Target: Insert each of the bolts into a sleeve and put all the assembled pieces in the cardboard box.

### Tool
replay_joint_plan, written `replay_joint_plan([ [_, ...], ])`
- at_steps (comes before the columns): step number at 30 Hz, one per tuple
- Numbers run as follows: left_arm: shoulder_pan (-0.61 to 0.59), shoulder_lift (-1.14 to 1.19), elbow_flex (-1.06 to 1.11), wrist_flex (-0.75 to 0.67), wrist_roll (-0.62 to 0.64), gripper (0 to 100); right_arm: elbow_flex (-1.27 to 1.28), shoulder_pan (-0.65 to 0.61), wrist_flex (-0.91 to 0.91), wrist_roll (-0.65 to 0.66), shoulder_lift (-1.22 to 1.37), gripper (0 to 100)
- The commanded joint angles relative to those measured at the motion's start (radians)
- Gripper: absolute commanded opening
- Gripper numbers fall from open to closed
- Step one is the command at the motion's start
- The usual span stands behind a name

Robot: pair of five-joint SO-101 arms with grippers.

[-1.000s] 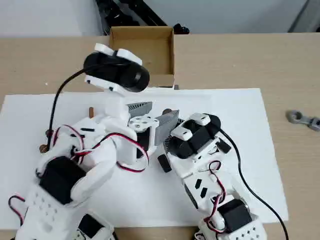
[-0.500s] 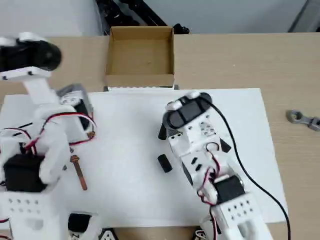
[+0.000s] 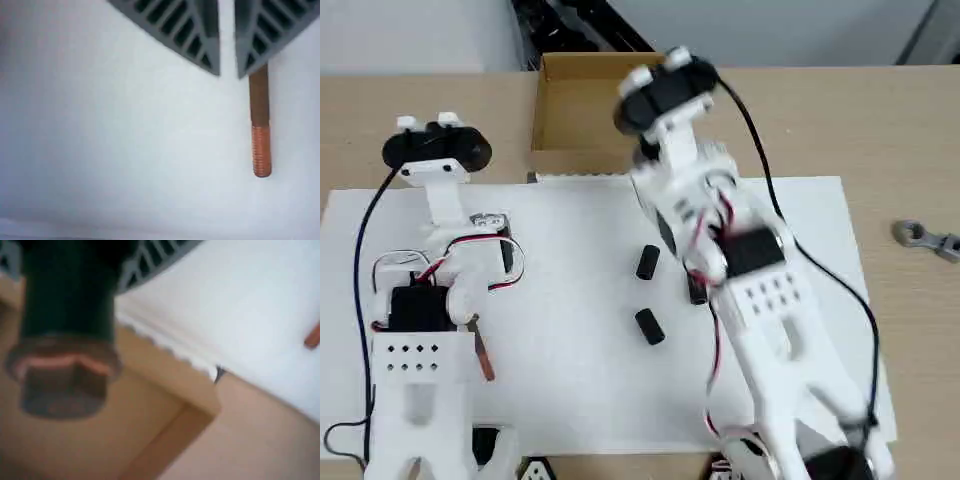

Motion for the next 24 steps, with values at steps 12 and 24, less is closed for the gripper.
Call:
replay_joint_plan([
  [12,-0.014,-0.051,0.062,-0.026,-0.048,1,-0.747,-0.002,-0.007,0.060,0.727,0.2],
  [24,-0.015,-0.186,0.196,-0.026,-0.055,1,-1.212,0.050,0.021,0.069,1.236,0.7],
])
